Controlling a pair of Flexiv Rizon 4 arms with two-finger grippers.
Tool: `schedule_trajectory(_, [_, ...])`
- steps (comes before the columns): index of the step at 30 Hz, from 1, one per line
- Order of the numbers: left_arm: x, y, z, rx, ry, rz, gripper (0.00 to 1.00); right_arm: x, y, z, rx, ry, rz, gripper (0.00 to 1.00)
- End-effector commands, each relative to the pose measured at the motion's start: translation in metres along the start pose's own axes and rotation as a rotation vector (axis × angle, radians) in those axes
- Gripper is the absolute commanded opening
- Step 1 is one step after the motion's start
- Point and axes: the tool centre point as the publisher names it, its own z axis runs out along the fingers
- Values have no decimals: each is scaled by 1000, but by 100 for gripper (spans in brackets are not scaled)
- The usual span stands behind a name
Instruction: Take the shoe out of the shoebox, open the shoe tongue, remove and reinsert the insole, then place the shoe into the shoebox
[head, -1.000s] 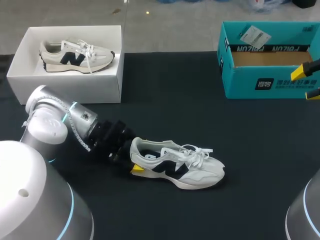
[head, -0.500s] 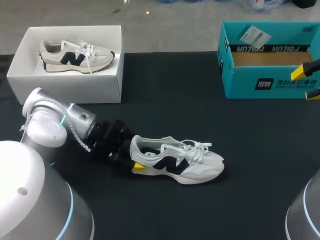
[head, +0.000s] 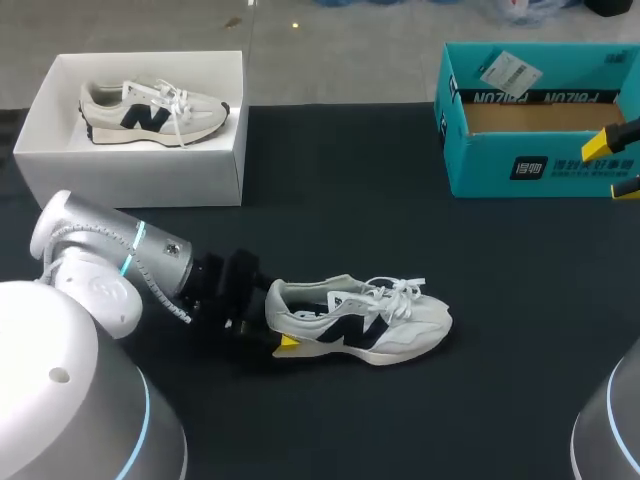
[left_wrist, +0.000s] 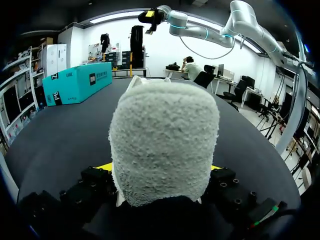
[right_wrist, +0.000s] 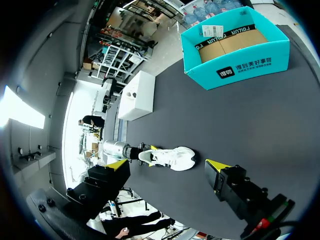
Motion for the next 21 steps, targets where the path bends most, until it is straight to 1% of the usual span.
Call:
schedule_trajectory(1, [-3, 7, 1, -19, -14, -20, 0, 0, 0, 0, 1, -3, 2, 100])
schedule_trajectory(4, [-5, 9, 3, -33, -2, -20, 0, 0, 0, 0, 1, -3, 2, 100])
schedule_trajectory(9, [-10, 12, 6, -79, 44, 6, 0, 0, 0, 0, 1, -3, 2, 100])
schedule_trajectory(16, [-12, 15, 14, -113, 97, 8, 0, 0, 0, 0, 1, -3, 2, 100])
schedule_trajectory(21, [-12, 15, 14, -113, 97, 8, 0, 0, 0, 0, 1, -3, 2, 100])
